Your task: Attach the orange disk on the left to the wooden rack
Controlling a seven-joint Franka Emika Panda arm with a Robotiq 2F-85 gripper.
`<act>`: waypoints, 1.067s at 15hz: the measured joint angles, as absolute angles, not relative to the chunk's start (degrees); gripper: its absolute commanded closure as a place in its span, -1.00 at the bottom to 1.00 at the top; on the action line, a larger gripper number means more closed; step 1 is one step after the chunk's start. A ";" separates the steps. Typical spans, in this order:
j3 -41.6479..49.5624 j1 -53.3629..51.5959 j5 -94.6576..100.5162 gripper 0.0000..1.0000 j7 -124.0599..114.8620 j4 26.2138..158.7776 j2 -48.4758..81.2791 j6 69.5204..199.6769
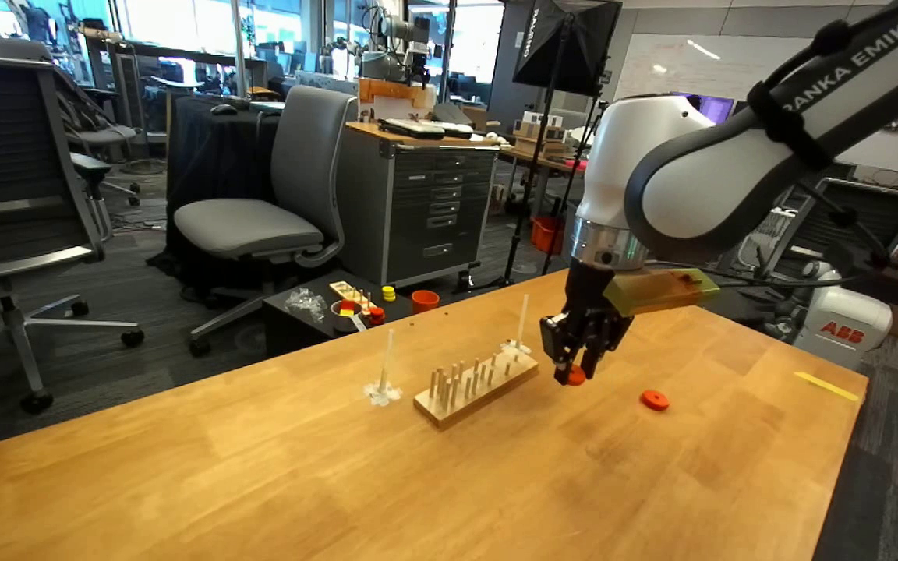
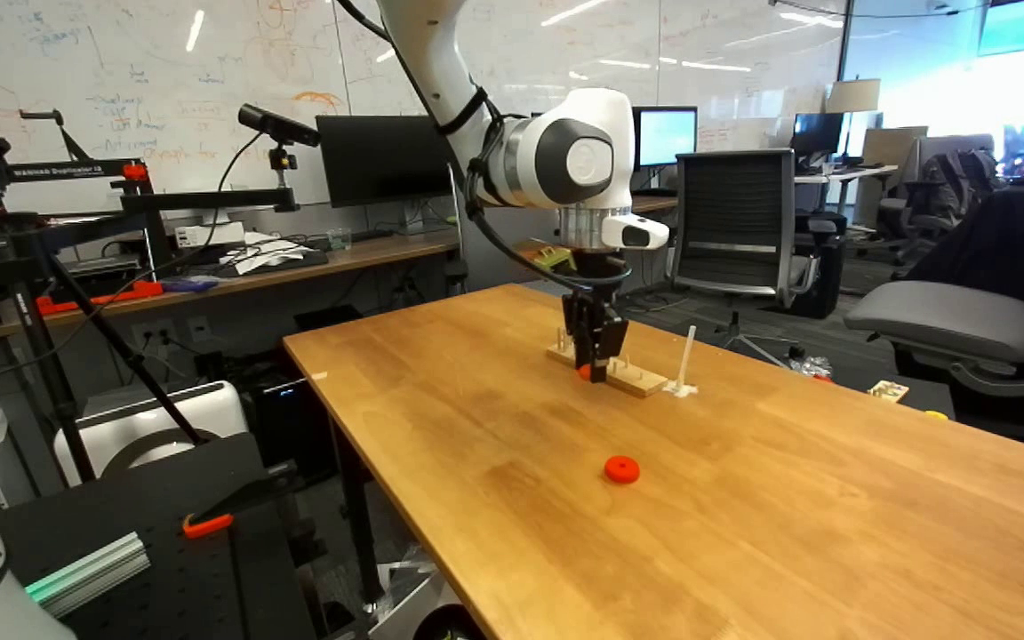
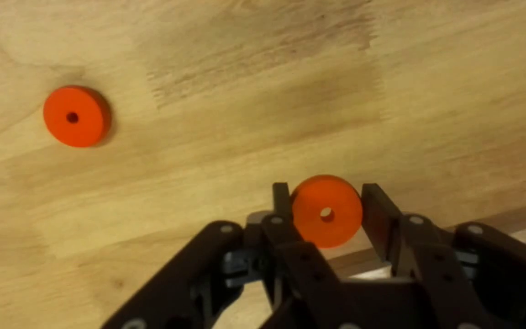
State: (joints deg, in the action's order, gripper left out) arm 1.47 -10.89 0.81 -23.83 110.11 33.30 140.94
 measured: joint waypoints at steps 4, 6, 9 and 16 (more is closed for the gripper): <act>1.50 -10.93 0.81 0.65 -23.89 106.44 34.83 140.47; 1.55 -10.93 0.81 0.65 -24.00 103.91 36.37 139.73; 1.66 -10.93 0.81 0.65 -24.41 99.37 39.38 138.14; 1.69 -11.46 0.81 0.65 -25.37 87.98 46.57 132.98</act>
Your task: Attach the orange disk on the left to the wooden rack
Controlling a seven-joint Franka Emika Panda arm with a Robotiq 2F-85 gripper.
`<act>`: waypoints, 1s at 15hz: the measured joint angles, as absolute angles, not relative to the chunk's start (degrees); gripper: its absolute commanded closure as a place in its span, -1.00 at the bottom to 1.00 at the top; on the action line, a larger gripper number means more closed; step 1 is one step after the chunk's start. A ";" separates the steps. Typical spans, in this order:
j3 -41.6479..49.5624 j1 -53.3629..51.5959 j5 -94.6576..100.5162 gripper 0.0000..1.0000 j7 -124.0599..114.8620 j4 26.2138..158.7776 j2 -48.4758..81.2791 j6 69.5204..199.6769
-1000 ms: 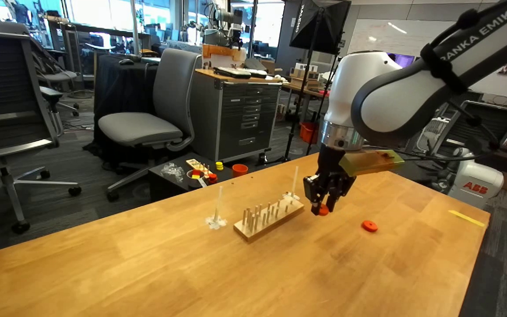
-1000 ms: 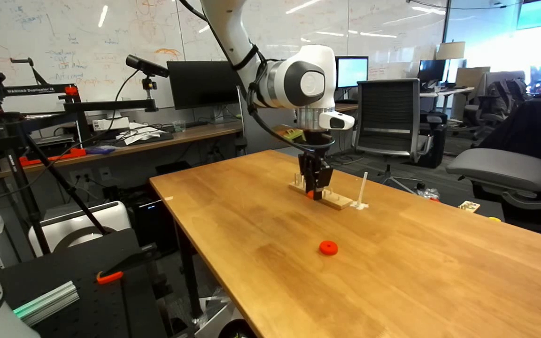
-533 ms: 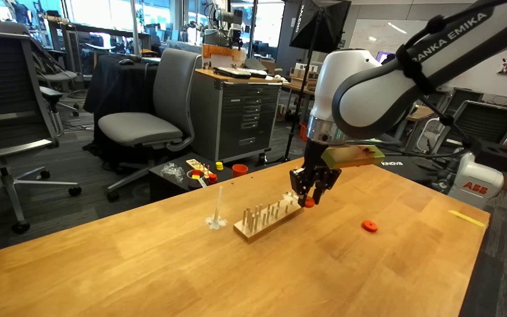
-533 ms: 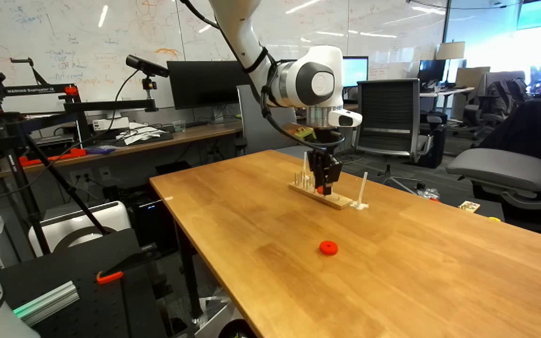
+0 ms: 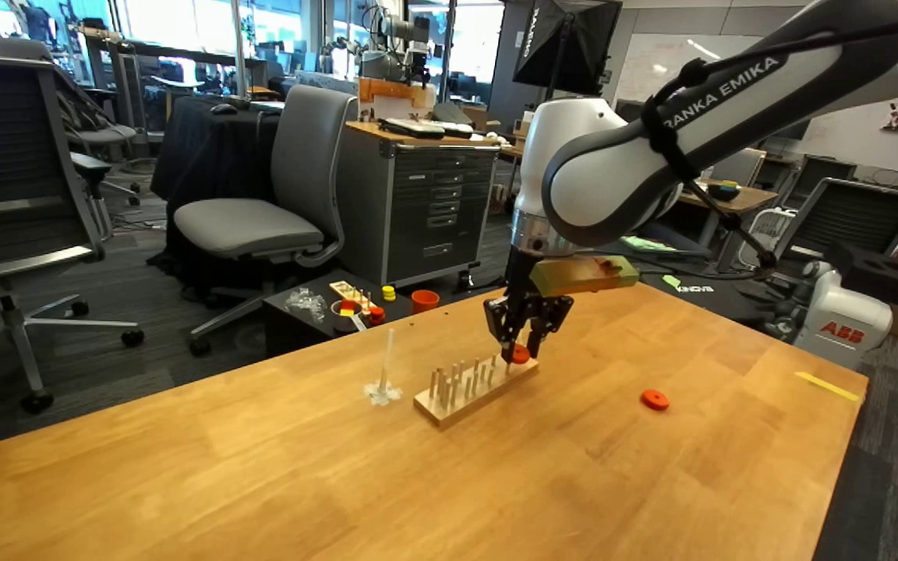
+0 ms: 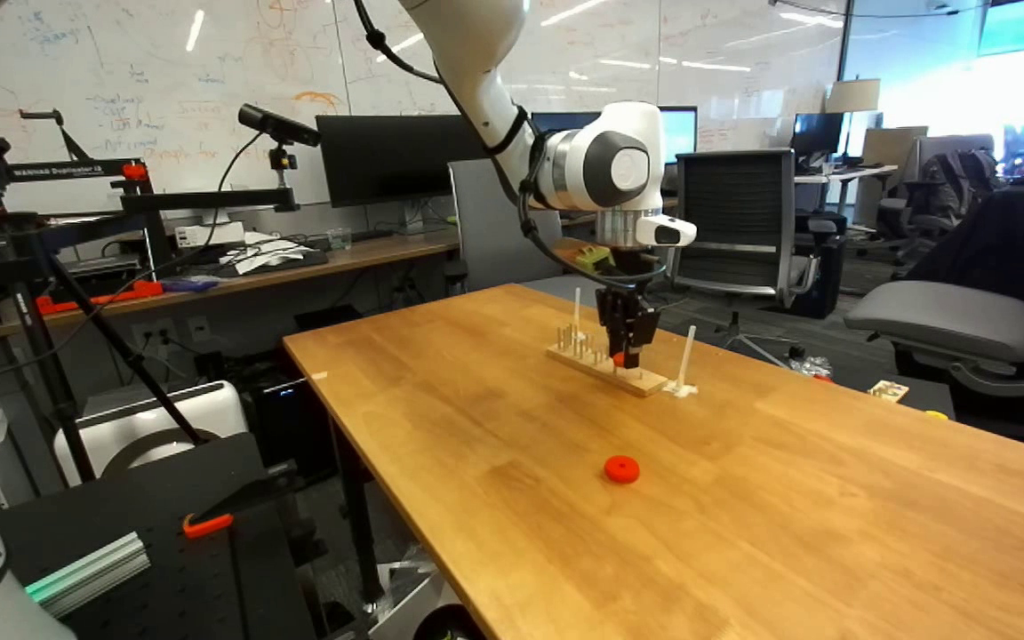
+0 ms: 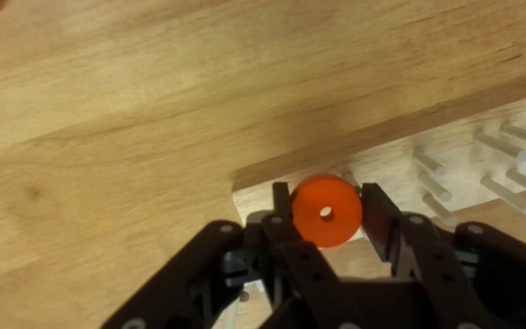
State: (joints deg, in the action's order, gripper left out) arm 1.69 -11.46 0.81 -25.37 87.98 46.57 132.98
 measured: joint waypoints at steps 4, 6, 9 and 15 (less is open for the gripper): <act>1.58 -11.98 0.81 0.65 -25.55 84.12 48.06 130.94; 1.37 -12.08 0.72 0.65 -25.68 83.31 48.17 130.03; 1.09 -12.06 -0.33 0.65 -25.70 83.01 48.28 128.56; 0.96 -11.89 -2.07 0.65 -25.70 83.01 48.76 127.30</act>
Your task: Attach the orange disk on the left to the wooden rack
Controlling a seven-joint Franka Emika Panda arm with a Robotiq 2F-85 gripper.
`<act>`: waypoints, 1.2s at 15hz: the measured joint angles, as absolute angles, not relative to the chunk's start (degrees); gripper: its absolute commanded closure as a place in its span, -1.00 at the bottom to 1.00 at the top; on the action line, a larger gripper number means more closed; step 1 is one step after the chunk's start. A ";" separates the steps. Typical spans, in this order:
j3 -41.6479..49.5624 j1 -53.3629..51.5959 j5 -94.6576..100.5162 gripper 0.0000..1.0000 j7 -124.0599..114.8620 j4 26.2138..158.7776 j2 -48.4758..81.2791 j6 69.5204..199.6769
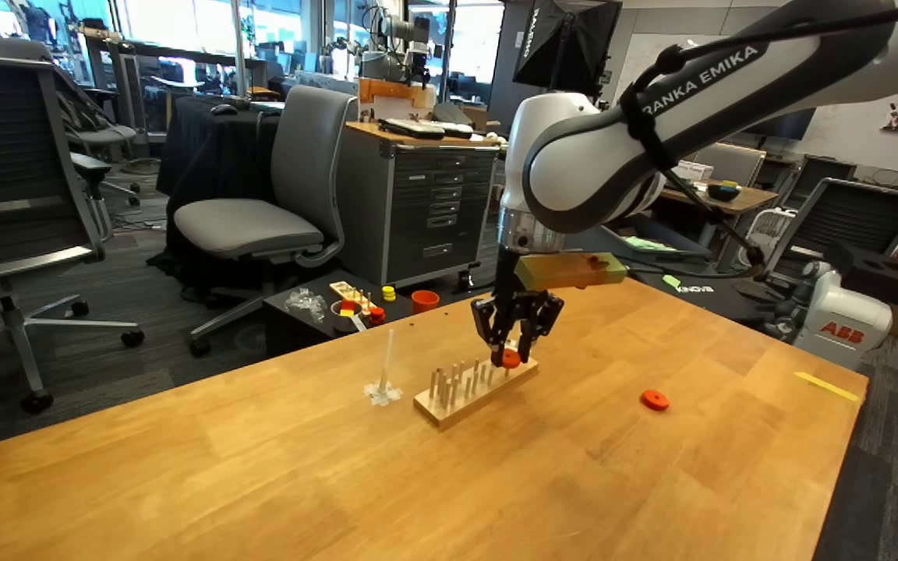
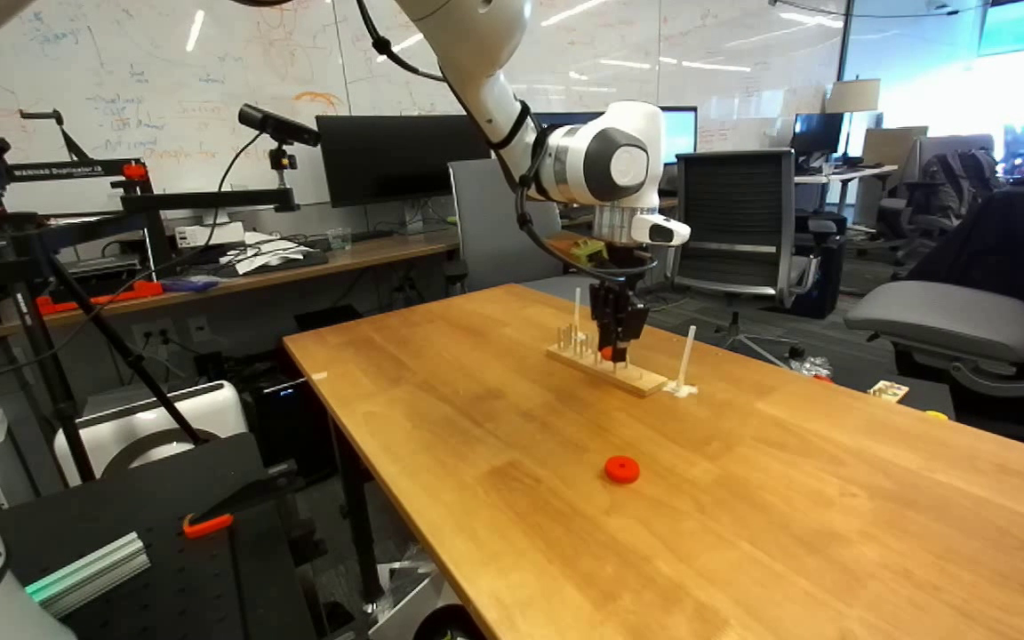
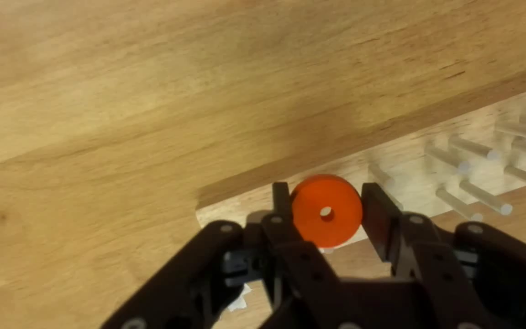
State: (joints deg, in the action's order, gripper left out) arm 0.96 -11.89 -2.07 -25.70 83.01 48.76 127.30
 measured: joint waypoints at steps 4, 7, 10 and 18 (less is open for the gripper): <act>0.96 -11.64 -2.83 0.65 -25.69 82.95 49.29 127.26; 0.96 -11.52 -3.10 0.65 -25.69 82.93 49.30 127.17; 0.96 -11.42 -3.25 0.65 -25.69 82.93 49.29 127.05; 0.96 -11.34 -3.27 0.65 -25.69 82.65 49.41 126.58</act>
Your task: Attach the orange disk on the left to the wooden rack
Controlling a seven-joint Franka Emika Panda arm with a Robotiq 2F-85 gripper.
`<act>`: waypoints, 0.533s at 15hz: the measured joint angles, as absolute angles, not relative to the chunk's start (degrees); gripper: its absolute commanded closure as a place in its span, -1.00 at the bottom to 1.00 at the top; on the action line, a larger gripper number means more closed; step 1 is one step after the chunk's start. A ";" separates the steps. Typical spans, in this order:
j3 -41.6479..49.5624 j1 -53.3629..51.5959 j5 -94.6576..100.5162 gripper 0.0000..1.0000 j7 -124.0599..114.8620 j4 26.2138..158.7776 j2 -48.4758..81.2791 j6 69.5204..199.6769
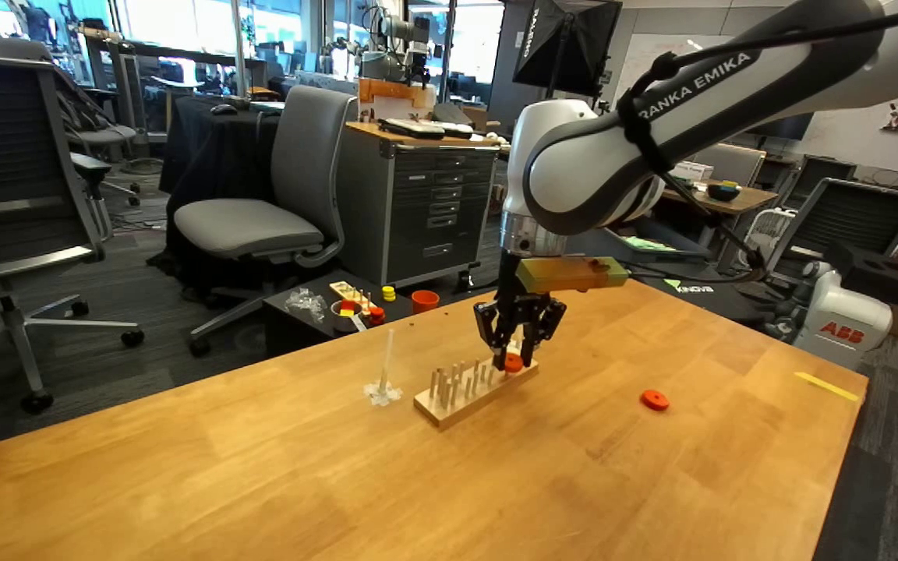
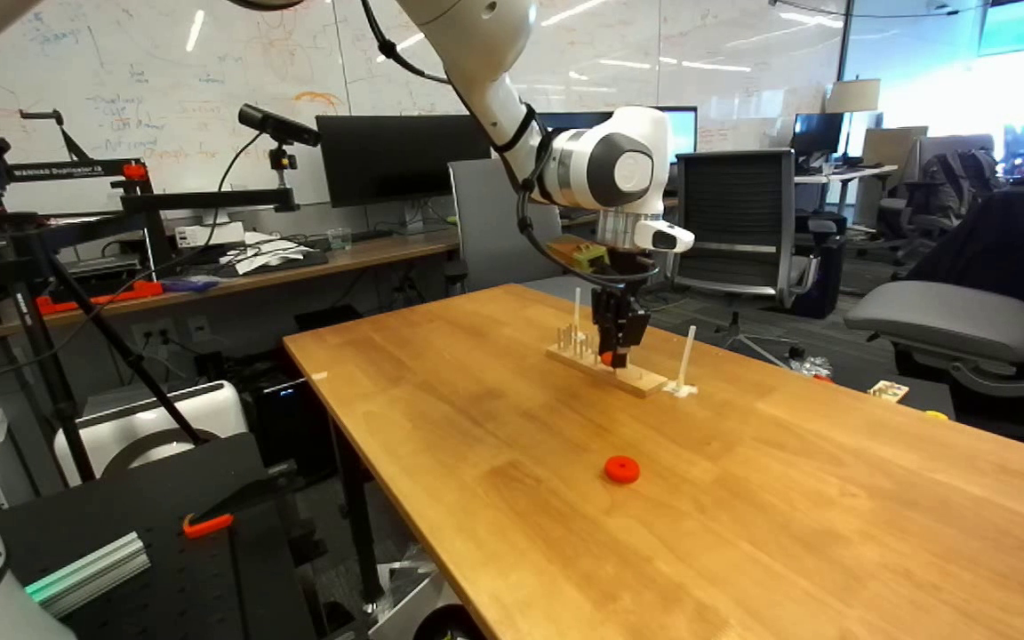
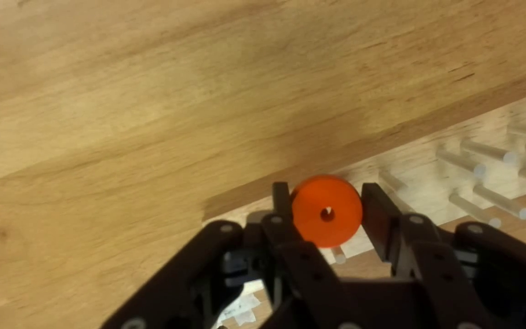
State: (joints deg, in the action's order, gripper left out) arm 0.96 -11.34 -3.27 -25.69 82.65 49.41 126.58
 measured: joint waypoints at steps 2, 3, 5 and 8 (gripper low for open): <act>0.96 -11.31 -3.27 0.65 -25.69 82.57 49.44 126.40; 0.96 -11.27 -3.27 0.65 -25.69 82.54 49.45 126.35; 0.97 -11.15 -3.27 0.65 -25.69 82.47 49.46 126.14; 0.99 -10.80 -3.27 0.65 -25.69 82.25 49.52 125.50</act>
State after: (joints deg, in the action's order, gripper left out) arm 0.99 -10.80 -3.27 -25.69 82.25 49.52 125.50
